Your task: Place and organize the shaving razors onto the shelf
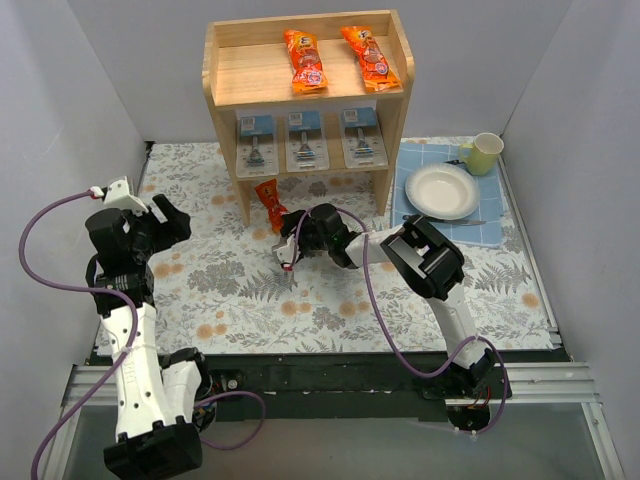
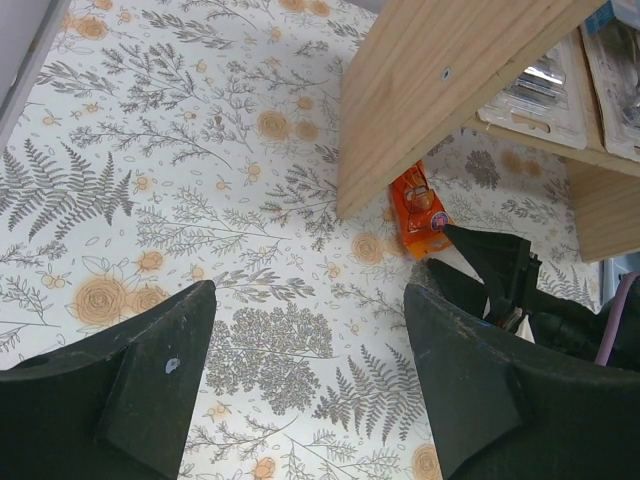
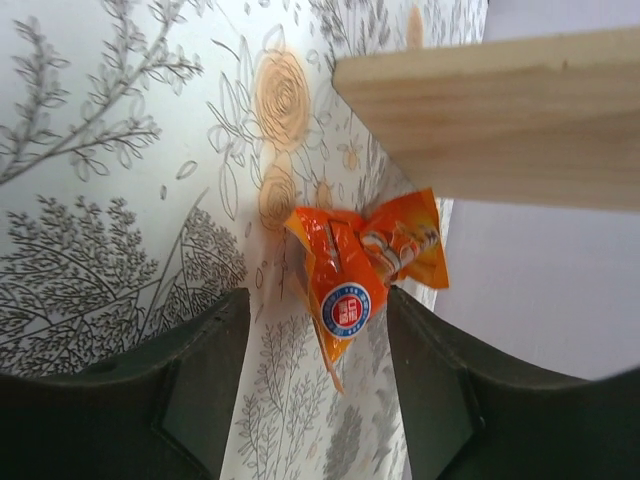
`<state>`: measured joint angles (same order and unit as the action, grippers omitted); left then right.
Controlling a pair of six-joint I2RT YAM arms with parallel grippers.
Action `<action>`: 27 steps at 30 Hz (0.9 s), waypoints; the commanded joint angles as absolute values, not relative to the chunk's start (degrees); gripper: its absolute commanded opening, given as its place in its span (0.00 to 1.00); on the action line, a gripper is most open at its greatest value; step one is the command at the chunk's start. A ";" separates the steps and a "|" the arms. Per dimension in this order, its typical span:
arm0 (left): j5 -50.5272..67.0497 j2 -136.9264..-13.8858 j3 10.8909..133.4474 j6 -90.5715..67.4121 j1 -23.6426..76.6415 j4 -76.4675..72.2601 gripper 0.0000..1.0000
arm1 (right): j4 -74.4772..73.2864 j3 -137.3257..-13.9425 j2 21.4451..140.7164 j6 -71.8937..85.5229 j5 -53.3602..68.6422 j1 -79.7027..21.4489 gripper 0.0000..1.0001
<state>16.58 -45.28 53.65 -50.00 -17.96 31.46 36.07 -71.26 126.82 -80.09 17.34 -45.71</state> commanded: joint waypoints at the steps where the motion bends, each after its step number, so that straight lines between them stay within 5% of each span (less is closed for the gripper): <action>1: 17.93 -45.18 55.02 -50.45 -18.72 31.29 0.75 | 30.68 -73.74 127.70 -85.34 23.20 -45.88 0.64; 7: 18.19 -44.48 54.23 -50.80 -19.34 31.38 0.75 | 28.66 -76.54 129.46 -86.13 22.59 -45.88 0.54; 17: 18.63 -43.42 52.82 -51.33 -20.04 31.12 0.75 | 30.14 -74.12 128.60 -87.10 17.32 -46.32 0.04; 27: 20.48 -42.63 49.31 -55.19 -20.04 24.26 0.75 | 10.07 -64.68 92.40 -80.16 28.97 -46.84 0.01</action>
<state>18.98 -43.70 51.18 -53.01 -19.75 27.83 20.84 -63.55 108.51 -83.42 19.44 -46.26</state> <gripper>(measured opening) 0.749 0.022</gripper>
